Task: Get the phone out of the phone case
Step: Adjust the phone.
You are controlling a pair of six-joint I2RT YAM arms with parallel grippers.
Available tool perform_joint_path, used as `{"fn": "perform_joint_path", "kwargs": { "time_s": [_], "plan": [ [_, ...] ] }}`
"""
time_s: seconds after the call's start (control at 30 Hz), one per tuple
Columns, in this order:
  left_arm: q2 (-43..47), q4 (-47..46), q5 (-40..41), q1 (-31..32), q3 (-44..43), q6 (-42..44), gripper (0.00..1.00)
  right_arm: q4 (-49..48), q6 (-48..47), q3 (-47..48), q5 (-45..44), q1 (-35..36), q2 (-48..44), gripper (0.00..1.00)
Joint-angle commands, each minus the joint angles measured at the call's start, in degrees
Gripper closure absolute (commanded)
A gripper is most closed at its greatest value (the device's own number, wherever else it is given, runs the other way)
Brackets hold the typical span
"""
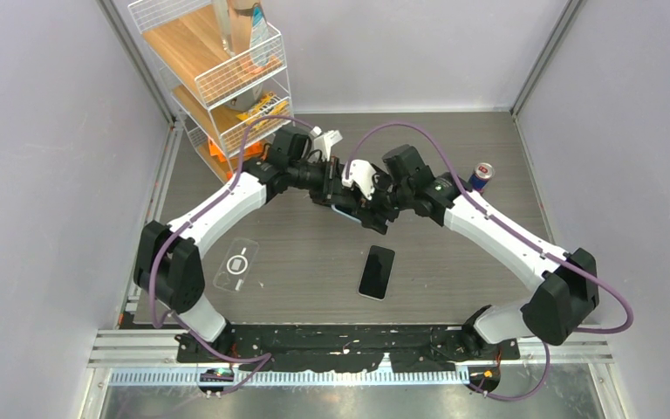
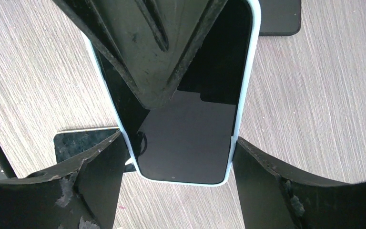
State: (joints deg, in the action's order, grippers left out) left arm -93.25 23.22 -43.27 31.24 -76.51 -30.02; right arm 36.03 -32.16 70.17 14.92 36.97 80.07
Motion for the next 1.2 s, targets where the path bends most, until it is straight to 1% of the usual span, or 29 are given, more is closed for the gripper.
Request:
{"fn": "perform_joint_path", "kwargs": {
  "time_s": [0.0,0.03,0.07,0.1,0.13,0.17,0.2,0.23,0.27,0.3,0.33,0.4,0.47,0.6,0.8,1.03,1.17],
  "plan": [
    [1.33,-2.74,-3.4,0.48,-0.76,3.73,1.0,-5.69,2.98,1.78,1.88,0.64,-5.19,0.78],
    [1.58,-3.23,-4.08,0.44,-0.55,3.82,1.0,-5.66,3.2,1.66,1.94,0.68,-5.5,0.71],
    [2.12,-3.49,-4.19,0.47,-0.27,4.33,1.0,-5.54,3.54,1.36,1.95,0.72,-6.08,0.58],
    [2.64,-3.53,-4.01,0.44,0.01,5.07,1.0,-5.41,3.66,1.32,1.96,0.73,-6.38,0.49],
    [3.27,-3.53,-3.82,0.3,0.27,5.93,1.0,-4.97,3.85,1.27,1.91,0.73,-7.05,0.36],
    [3.78,-3.58,-3.97,0.12,0.59,6.78,1.0,-4.55,3.93,1.32,1.81,0.73,-7.35,0.31],
    [4.55,-3.55,-4.18,-0.09,0.95,7.58,1.0,-3.79,4.03,1.42,1.75,0.69,-8.08,0.23],
    [5.25,-3.8,-4.63,-0.36,1.23,8.3,1.0,-3.43,4.25,1.49,1.71,0.67,-8.48,0.19],
    [5.99,-3.99,-5.29,-0.74,1.58,9.02,1.0,-2.81,4.45,1.53,1.7,0.67,-9.31,0.12],
    [7.11,-4.18,-5.63,-1.13,1.86,9.93,1.0,-2.59,4.82,1.54,1.74,0.66,-9.8,0.09],
    [8.09,-4.2,-5.92,-1.55,2.27,10.69,1.0,-2.25,5.05,1.65,1.8,0.65,-10.8,0.04],
    [10.11,-4.6,-6.59,-2.57,3.29,12.69,1.0,-1.8,5.5,2.0,2.83,0.65,-12.27,0.01],
    [12.22,-4.79,-7.37,-3.64,4.48,14.32,1.0,-1.04,5.51,2.86,4.21,0.65,-13.52,0.04],
    [16.52,-4.98,-11.44,-5.59,6.99,19.31,1.0,1.58,4.42,5.62,7.84,0.45,-14.46,0.05],
    [24.34,-0.49,-14.29,-6.08,10.03,29.1,1.0,6.04,2.12,9.54,15.85,-0.14,-14.29,0.05],
    [30.21,5.37,-14.01,-6.02,9.85,33.3,1.0,9.92,0.67,13.05,21.86,-0.14,-12.49,0.01],
    [33.31,5.54,-14.96,-6.02,10.68,34.33,0.95,11.67,-0.32,13.83,26.52,-0.14,-11.01,0.0]
  ]
}}
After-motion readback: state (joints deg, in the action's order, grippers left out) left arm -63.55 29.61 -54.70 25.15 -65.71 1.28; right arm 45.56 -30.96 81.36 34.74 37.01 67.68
